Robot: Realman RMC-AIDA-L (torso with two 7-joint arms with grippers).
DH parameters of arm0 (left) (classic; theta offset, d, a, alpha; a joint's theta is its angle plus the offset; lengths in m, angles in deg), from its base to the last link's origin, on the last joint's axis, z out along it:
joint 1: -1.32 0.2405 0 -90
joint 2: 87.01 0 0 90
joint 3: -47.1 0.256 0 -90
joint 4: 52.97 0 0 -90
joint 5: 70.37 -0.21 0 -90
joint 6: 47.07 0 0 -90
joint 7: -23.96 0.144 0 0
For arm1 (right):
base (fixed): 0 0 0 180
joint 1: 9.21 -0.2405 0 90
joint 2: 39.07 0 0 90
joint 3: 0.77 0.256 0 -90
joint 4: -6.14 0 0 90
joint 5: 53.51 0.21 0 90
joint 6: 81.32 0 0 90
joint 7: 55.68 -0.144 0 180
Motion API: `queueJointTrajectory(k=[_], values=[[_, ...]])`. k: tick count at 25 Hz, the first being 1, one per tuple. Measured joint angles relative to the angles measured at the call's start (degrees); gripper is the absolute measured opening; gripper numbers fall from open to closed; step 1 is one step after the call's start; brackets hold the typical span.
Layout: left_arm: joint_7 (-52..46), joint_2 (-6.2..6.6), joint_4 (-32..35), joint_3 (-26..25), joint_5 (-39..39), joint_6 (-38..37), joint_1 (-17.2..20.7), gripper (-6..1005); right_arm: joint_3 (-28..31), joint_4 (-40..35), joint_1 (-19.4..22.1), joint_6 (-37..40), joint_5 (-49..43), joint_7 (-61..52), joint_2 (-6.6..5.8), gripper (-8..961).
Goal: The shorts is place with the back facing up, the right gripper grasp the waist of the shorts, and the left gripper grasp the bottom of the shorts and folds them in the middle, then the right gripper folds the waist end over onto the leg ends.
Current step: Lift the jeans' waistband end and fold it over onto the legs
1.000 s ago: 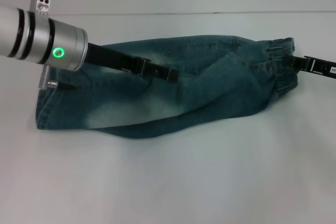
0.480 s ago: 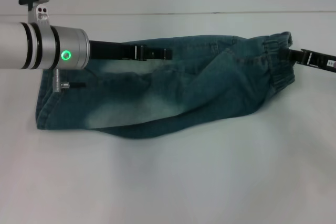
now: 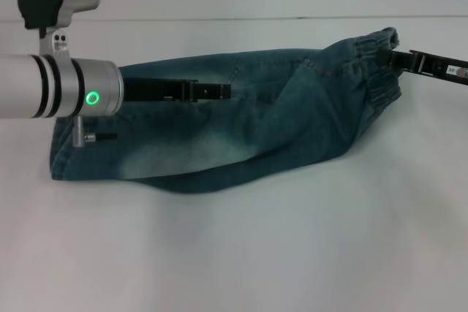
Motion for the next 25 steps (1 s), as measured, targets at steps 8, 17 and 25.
queueJointTrajectory(k=[8, 17, 25], values=[[-0.19, 0.22, 1.25, 0.19, 2.21, -1.17, 2.76, 755, -0.14, -0.11, -1.17, 0.04, 0.01, -0.09, -0.08, 95], [-0.19, 0.31, 1.36, 0.30, 5.94, -1.26, 6.29, 563, -0.20, -0.13, -2.04, 0.05, 0.00, -0.10, -0.04, 95], [0.49, 0.12, 0.31, 2.41, 6.22, -1.95, 6.81, 279, -0.76, -1.59, -3.39, 1.81, -0.01, -0.07, 1.07, 96]])
